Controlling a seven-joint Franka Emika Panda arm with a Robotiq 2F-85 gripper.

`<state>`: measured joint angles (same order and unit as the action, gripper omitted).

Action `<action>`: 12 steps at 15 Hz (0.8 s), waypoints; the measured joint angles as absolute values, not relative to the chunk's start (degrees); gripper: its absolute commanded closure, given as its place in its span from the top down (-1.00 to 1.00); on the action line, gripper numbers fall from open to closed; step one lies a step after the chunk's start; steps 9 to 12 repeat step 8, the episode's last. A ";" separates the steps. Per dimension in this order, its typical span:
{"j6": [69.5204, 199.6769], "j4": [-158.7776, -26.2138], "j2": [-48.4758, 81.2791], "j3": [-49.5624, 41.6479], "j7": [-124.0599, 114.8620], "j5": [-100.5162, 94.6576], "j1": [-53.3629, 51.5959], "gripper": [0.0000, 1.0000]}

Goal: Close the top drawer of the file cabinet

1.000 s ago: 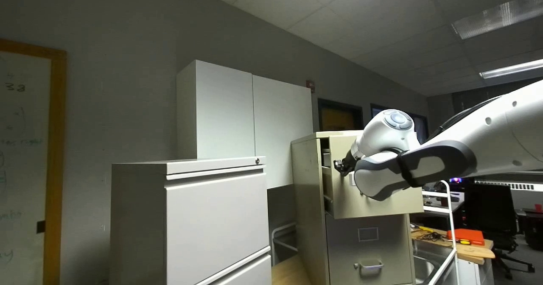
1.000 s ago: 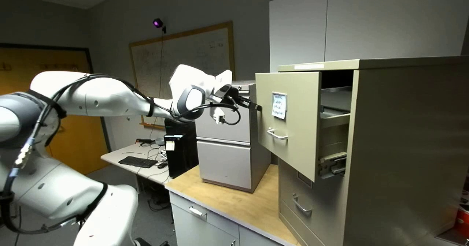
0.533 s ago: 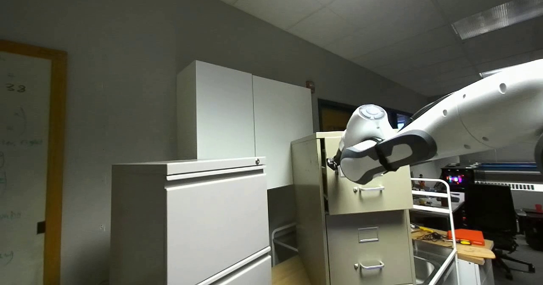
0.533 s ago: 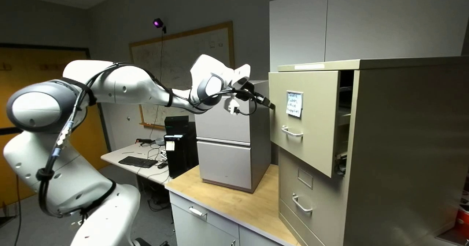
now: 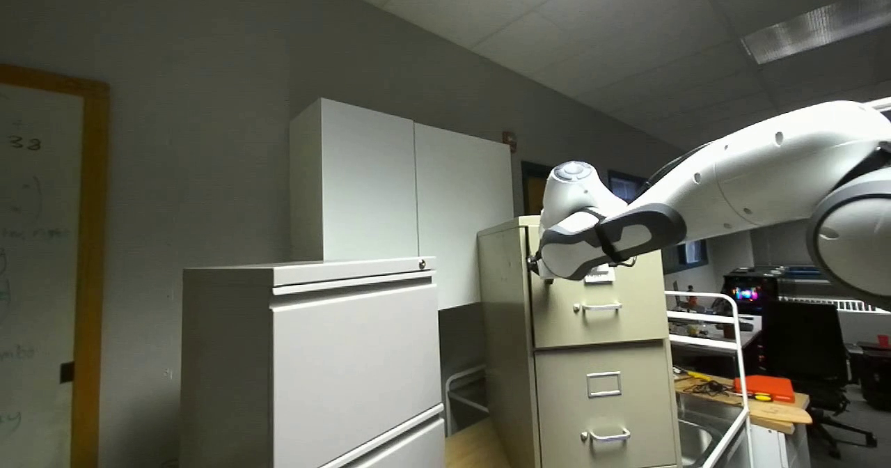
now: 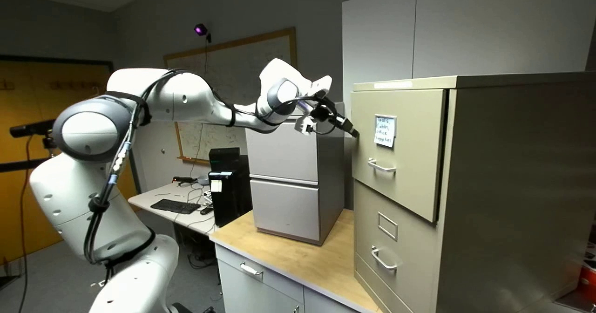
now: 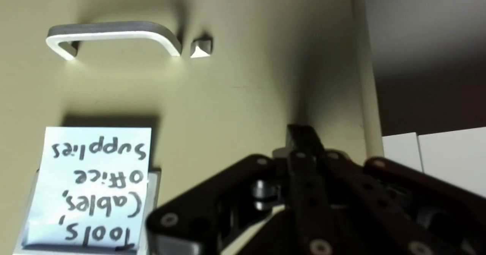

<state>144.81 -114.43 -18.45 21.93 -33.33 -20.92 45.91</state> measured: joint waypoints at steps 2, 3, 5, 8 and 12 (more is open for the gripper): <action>142.02 -110.72 -15.59 23.07 -33.88 -21.93 46.68 -1.00; 140.73 -108.83 -14.08 23.59 -34.34 -22.59 46.97 -1.00; 136.95 -105.37 -11.72 24.45 -35.32 -23.90 47.10 -1.00; 130.36 -101.16 -9.22 21.34 -36.90 -25.73 42.07 -1.00; 130.36 -101.16 -9.22 21.34 -36.90 -25.73 42.07 -1.00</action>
